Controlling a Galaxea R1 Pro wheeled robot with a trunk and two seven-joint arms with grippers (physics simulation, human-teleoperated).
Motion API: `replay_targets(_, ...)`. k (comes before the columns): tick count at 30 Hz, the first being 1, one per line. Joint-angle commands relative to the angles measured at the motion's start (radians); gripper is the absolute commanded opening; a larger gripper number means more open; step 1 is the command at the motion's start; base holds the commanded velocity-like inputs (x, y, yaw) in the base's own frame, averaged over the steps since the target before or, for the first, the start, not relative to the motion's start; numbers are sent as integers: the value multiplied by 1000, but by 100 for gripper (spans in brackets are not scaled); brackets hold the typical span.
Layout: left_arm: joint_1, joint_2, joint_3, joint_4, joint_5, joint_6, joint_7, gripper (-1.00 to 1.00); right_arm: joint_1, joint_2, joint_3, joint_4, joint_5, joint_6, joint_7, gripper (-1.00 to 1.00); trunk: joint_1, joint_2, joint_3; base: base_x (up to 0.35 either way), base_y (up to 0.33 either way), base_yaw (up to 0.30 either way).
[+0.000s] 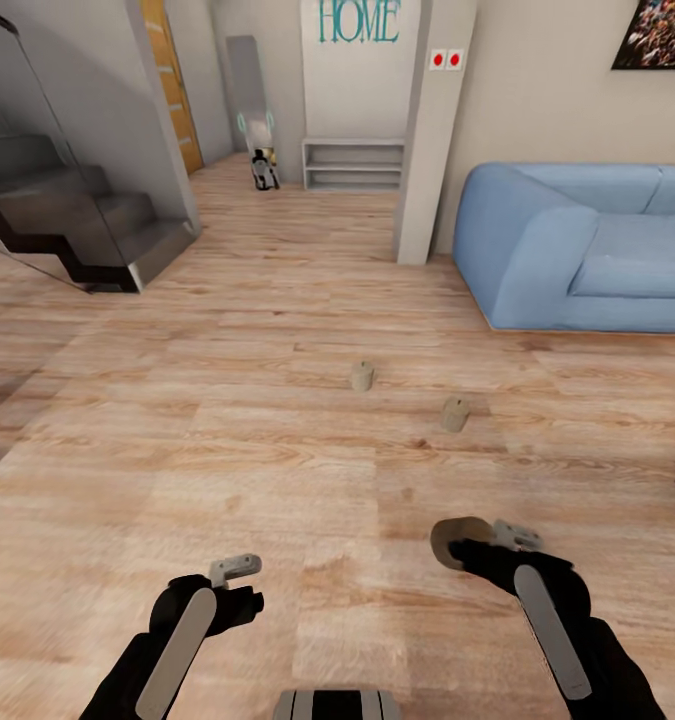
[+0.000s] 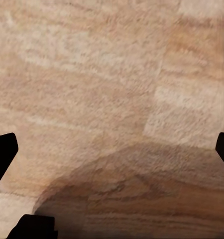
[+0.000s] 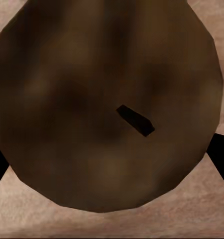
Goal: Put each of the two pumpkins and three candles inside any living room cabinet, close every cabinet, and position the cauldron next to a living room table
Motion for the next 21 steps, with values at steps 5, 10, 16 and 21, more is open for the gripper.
replay_targets(5,-1,0,-1,-1,10,2,10,100,12,4,-8,-40,-11,72,-8,-100,-2,1,19,0,0,0)
replay_targets(10,-1,0,-1,-1,10,2,10,100,12,8,-6,-41,-11,75,-8,-100,-5,2,38,0,0,0)
replay_targets(16,-1,0,1,-1,9,3,10,100,12,8,-8,-42,-12,76,-8,-100,-7,3,60,0,0,-62)
replay_targets(21,-1,0,2,-1,10,3,10,100,12,8,-7,-40,-12,76,-8,-100,-10,5,75,0,0,-213)
